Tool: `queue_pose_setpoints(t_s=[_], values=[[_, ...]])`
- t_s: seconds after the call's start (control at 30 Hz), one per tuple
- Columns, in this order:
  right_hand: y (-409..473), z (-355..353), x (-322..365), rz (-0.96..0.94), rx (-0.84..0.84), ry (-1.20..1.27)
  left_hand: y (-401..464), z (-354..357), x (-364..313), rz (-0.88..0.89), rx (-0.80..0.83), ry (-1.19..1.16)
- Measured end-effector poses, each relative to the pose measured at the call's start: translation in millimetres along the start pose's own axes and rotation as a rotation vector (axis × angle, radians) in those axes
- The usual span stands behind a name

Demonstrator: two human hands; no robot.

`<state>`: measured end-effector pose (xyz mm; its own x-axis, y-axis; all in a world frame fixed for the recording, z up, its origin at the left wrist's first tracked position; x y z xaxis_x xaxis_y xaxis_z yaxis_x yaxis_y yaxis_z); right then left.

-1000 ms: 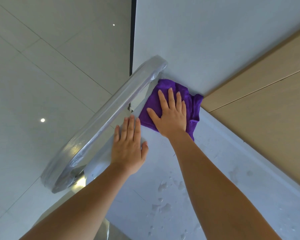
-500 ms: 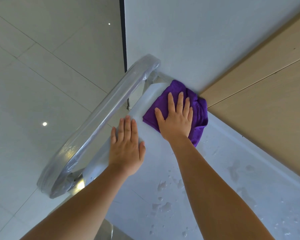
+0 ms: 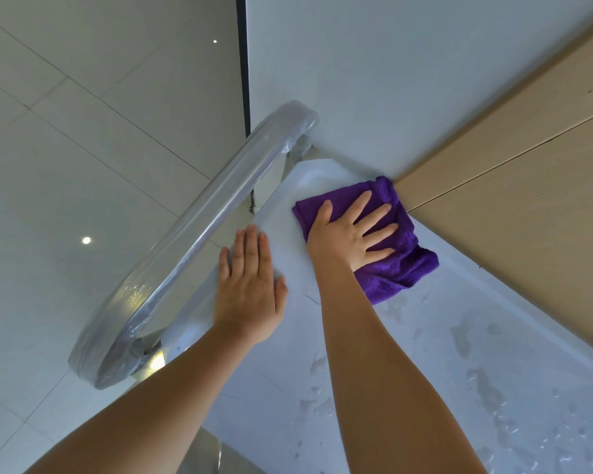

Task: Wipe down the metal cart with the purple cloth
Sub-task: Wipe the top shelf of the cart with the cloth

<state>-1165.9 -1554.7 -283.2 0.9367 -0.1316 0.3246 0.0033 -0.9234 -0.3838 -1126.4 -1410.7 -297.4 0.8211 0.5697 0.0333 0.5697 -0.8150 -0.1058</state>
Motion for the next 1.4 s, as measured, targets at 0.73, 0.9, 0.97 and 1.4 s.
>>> queue_pose_setpoints(t_s=[0.73, 0.9, 0.97, 1.4], values=[[25.6, -39.5, -21.5, -0.778, 0.025, -0.159, -1.2, -7.2, 10.6, 0.07, -0.075, -0.151], [31.1, -33.8, -31.4, -0.875, 0.093, -0.392, 0.0, -9.7, -9.0, 0.195, -0.098, -0.11], [32.0, -34.2, -31.9, -0.878, 0.093, -0.391, 4.5, -11.5, -22.8, 0.195, -0.097, -0.135], [28.5, -29.5, -43.4, -0.614, 0.011, -0.211, 15.7, -3.3, -36.6, 0.111, -0.035, -0.081]])
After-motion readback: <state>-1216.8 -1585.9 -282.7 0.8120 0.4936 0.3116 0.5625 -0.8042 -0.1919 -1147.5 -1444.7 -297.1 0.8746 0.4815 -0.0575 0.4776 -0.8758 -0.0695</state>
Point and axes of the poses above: each hand's wrist, its own y-axis towards the middle knuckle, its own z-axis out of the palm, x = y × z, the point moved 2 cm from there along y, towards the middle knuckle, and after that the axes turned 10 degrees about y, right-handed, at the moved point
